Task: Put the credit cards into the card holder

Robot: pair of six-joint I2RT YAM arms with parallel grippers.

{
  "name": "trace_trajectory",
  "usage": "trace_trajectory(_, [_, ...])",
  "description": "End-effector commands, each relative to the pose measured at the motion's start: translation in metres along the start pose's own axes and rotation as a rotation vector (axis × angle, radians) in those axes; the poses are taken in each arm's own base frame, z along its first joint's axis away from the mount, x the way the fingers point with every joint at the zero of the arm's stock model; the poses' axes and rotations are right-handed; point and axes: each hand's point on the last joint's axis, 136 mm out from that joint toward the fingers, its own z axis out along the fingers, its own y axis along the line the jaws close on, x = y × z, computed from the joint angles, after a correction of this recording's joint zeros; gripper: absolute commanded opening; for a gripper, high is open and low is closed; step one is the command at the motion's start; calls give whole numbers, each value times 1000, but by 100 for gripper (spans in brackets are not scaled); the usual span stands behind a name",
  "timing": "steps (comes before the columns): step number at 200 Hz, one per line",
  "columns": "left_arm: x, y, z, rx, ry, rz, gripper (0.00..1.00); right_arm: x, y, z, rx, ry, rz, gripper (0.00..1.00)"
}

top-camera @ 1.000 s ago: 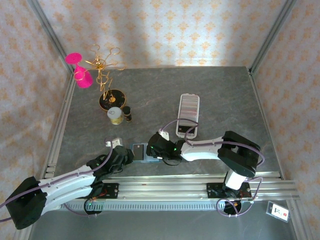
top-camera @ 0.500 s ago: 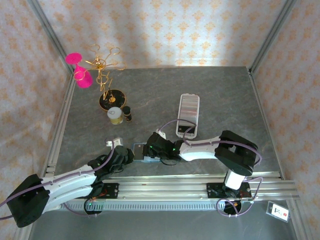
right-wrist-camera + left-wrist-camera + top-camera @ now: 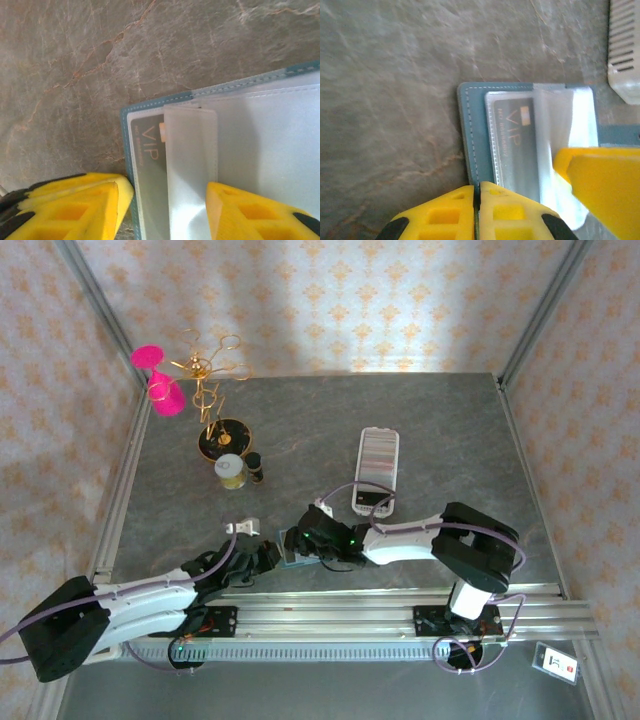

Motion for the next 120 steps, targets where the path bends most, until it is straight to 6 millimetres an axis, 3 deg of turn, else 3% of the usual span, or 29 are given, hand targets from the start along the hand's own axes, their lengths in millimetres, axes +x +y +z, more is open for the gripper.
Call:
trace_trajectory(1, [8,-15,0,84,41,-4,9,-11,16,-12,-72,-65,37,49])
trace_trajectory(54, [3,9,-4,-13,-8,0,9,-13,25,-16,-131,-76,47,49])
trace_trajectory(120, [-5,18,-12,-34,-67,-16,18,-8,43,-9,-210,-31,59,49])
